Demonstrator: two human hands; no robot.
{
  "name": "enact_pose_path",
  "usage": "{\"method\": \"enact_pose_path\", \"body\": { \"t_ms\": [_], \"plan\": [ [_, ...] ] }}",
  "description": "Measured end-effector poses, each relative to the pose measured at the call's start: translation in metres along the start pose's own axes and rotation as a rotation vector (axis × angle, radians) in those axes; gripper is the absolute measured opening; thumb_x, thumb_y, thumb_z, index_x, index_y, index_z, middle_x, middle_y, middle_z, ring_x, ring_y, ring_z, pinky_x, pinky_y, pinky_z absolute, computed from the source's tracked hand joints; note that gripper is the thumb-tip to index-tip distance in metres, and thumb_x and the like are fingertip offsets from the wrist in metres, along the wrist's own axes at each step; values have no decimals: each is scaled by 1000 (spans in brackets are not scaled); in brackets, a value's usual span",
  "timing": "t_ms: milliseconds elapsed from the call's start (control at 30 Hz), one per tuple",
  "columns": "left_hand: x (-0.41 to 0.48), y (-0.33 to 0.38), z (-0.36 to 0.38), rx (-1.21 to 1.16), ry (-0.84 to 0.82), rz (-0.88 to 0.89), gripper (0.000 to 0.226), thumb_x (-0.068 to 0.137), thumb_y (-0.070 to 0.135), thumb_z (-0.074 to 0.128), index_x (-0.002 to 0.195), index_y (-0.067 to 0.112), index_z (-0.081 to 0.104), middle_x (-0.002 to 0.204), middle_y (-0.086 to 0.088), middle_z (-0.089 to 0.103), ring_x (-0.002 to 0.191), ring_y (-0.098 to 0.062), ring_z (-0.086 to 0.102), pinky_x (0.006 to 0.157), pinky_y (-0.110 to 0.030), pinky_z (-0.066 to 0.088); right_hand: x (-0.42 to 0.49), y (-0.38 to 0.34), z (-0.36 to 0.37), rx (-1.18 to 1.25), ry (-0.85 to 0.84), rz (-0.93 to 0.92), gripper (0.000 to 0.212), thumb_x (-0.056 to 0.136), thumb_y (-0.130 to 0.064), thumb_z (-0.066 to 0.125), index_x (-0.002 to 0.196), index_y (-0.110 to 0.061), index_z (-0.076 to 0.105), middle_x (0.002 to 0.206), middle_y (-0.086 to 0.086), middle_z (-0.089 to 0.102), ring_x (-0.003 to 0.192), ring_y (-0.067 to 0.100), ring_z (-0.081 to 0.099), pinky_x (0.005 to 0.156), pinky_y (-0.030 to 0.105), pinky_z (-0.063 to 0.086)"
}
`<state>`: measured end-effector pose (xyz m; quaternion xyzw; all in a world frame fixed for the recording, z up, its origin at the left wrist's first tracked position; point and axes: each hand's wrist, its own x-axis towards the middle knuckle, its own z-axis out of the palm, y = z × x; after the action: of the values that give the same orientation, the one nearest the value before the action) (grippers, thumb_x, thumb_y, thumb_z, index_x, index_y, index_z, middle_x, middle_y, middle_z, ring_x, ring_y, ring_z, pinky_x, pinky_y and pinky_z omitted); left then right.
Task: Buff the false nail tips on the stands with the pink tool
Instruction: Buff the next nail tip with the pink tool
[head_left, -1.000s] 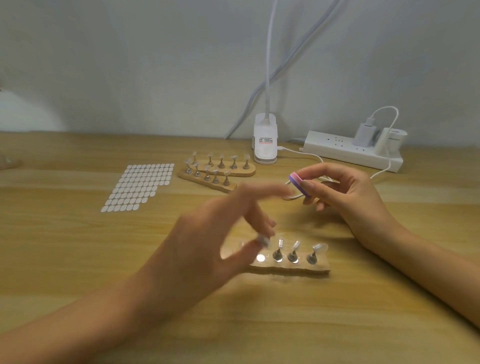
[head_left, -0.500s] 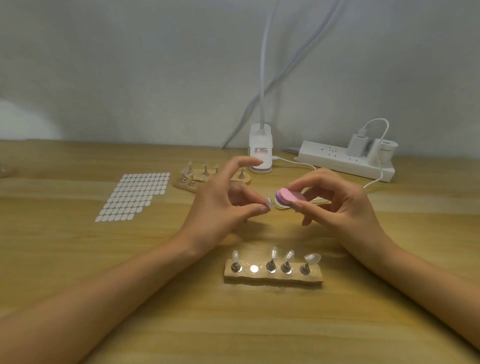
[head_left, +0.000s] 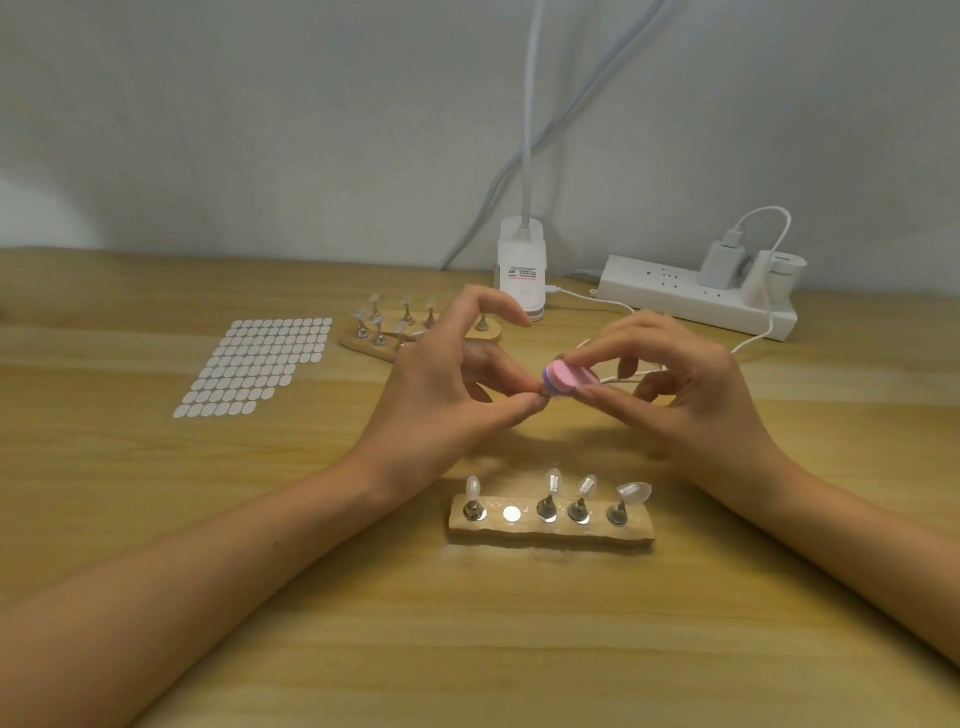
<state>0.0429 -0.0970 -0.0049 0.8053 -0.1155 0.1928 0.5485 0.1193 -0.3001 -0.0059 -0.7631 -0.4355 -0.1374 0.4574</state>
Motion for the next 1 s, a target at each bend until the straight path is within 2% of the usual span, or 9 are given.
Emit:
{"method": "enact_pose_path", "body": {
  "t_ms": [167,267,333,400,467,633,800,867,1000],
  "plan": [
    [-2,0,0,-16,-15,-3,48,79,6,83,113,19,51,79,2,78,76,-13,75,66,-18,53,0,0,1,14,21,-43,19,84,-30,74,102,-26,74,101,-3,63,79,22,56,53,30,48],
    [-2,1,0,-4,-5,0,48,79,7,83,112,19,50,80,2,78,79,-13,76,73,-28,60,1,-1,-1,68,31,36,19,83,-36,72,101,-30,74,100,-8,68,80,19,56,54,38,48],
    [-2,1,1,-3,0,4,49,79,9,84,112,18,50,80,2,78,78,-13,76,73,-31,60,0,-2,1,34,9,0,21,83,-37,71,102,-29,74,101,-10,68,84,19,57,55,36,49],
    [-2,2,1,-10,-2,9,49,79,10,84,114,19,50,80,1,78,77,-13,76,64,-24,56,-1,-3,2,-1,-18,-48,22,84,-36,71,104,-27,74,101,-8,67,87,21,58,56,34,50],
    [-1,2,1,-19,7,4,50,79,8,84,115,20,51,81,1,78,77,-13,75,65,-19,54,0,-3,0,6,9,2,22,83,-38,71,102,-29,74,101,-6,67,86,20,57,57,38,50],
    [-1,2,-1,-72,35,-24,62,77,8,86,126,22,49,85,1,78,79,-13,76,63,-19,54,-1,-3,1,11,-27,-49,23,83,-33,72,104,-24,75,101,-3,66,87,20,56,56,36,50],
    [-1,2,-1,-35,37,11,59,76,9,86,123,19,51,83,1,78,79,-13,76,75,-28,60,0,-4,2,-13,-13,-67,21,85,-34,71,104,-28,73,101,-4,66,88,21,57,55,38,50],
    [-1,2,-1,-35,39,20,55,77,9,85,120,18,51,81,1,78,78,-14,76,72,-27,59,0,-3,4,-37,-36,-125,20,86,-33,71,105,-26,73,101,-3,66,90,23,58,54,34,50],
    [-1,1,-1,-41,37,24,51,78,3,83,116,17,51,79,-2,76,75,-15,75,64,-19,53,0,-5,2,-14,12,-50,19,84,-34,71,103,-32,72,97,-1,65,86,21,56,56,38,49]
  ]
}}
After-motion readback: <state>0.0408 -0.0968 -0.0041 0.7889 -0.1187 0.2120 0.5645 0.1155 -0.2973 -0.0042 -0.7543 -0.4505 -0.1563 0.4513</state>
